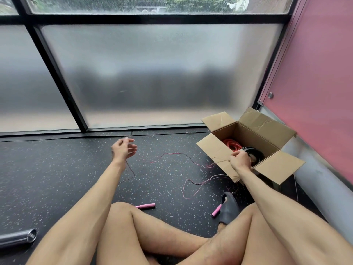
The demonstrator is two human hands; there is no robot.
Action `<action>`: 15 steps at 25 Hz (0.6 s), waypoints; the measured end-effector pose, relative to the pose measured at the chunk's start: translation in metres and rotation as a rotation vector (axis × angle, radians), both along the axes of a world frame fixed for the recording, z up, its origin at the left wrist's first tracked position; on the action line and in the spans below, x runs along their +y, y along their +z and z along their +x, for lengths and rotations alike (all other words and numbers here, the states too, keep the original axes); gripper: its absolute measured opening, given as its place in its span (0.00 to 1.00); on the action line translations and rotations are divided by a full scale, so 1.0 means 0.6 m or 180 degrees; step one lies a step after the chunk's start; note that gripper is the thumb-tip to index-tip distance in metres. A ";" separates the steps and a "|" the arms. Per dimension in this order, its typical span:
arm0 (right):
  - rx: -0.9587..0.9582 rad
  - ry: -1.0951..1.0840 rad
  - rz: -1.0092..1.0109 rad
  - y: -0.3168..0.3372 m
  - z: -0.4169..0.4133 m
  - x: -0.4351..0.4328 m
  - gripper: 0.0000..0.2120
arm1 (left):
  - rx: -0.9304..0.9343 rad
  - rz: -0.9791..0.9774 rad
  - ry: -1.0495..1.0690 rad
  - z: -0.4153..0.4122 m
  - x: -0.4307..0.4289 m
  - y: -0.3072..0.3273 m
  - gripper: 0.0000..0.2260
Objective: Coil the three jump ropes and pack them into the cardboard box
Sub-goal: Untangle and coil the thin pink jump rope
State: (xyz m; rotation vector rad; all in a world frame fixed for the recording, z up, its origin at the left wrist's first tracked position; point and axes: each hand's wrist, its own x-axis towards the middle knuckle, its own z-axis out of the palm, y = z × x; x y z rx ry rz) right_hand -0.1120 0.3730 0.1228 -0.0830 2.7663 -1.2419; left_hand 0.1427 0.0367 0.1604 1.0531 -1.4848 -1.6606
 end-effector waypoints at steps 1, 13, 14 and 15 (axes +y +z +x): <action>0.0064 0.0231 0.0110 -0.001 0.009 -0.015 0.06 | -0.0150 -0.0177 -0.0334 -0.013 0.012 0.009 0.12; 0.0138 0.2588 -0.0296 0.001 0.148 -0.243 0.03 | -0.1358 -0.1075 -0.2947 -0.111 0.077 0.014 0.17; 0.0132 0.2496 -0.0215 -0.012 0.144 -0.252 0.08 | -0.1337 -0.0969 -0.2875 -0.106 0.066 0.001 0.17; 0.0088 0.2367 -0.0148 -0.030 0.140 -0.259 0.11 | -0.1348 -0.0905 -0.2717 -0.099 0.056 -0.014 0.16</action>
